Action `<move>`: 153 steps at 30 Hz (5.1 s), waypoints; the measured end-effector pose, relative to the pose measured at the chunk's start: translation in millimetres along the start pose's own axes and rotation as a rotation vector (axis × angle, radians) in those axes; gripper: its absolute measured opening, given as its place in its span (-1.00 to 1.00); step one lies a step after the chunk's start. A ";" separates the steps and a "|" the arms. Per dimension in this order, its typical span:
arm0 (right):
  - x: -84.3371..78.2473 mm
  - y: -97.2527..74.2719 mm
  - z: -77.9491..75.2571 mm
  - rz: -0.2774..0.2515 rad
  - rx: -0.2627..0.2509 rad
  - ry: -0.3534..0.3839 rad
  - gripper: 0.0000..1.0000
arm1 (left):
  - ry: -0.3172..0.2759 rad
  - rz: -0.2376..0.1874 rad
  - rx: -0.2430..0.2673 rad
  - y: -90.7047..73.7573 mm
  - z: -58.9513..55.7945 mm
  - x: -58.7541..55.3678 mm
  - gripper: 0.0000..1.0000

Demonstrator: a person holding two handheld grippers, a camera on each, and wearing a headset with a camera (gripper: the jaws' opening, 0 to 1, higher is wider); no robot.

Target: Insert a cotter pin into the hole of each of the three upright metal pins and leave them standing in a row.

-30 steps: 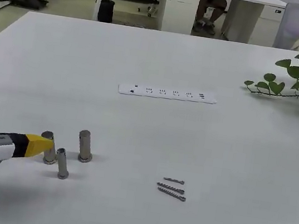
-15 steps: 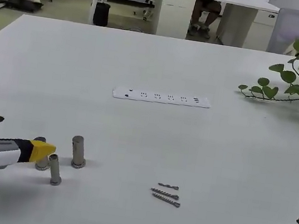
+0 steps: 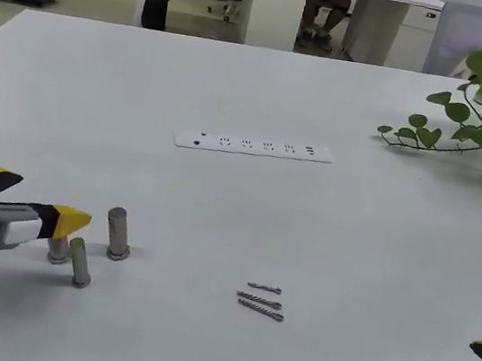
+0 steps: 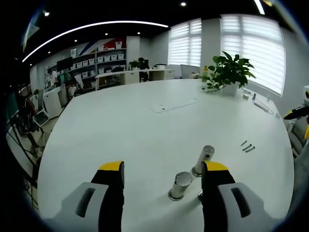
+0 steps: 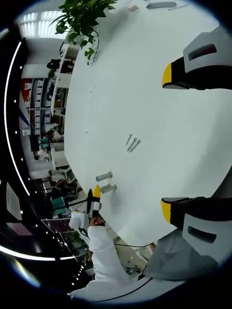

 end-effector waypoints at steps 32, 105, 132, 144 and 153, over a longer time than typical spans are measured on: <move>-1.5 -4.5 -4.0 -0.006 -0.018 0.011 0.79 | 0.024 0.091 -0.084 17.1 -17.2 -28.0 -0.71; 6.5 1.2 24.2 -0.069 0.081 -0.028 0.76 | 0.023 0.047 -0.105 -54.5 -164.7 -20.8 -0.79; -3.0 -6.7 20.5 -0.040 0.029 -0.028 0.75 | 0.013 0.122 -0.108 -25.7 -169.6 -49.6 -0.79; -5.0 -12.9 23.5 -0.038 0.010 -0.034 0.75 | 0.044 0.108 -0.100 -21.4 -173.8 -51.4 -0.79; -6.2 -12.4 21.3 -0.033 -0.016 -0.036 0.75 | 0.039 0.069 -0.062 -24.5 -177.3 -53.2 -0.79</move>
Point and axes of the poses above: the centre of the closed fingertips' face, and the gripper's own axes: y roughly forward along the fingers, z roughly to its left, x roughly out of its top, the point moved 3 cm from there along -y, roughly backward along the fingers, and after that the axes turned 7 degrees about -x, right-handed, at the moved point
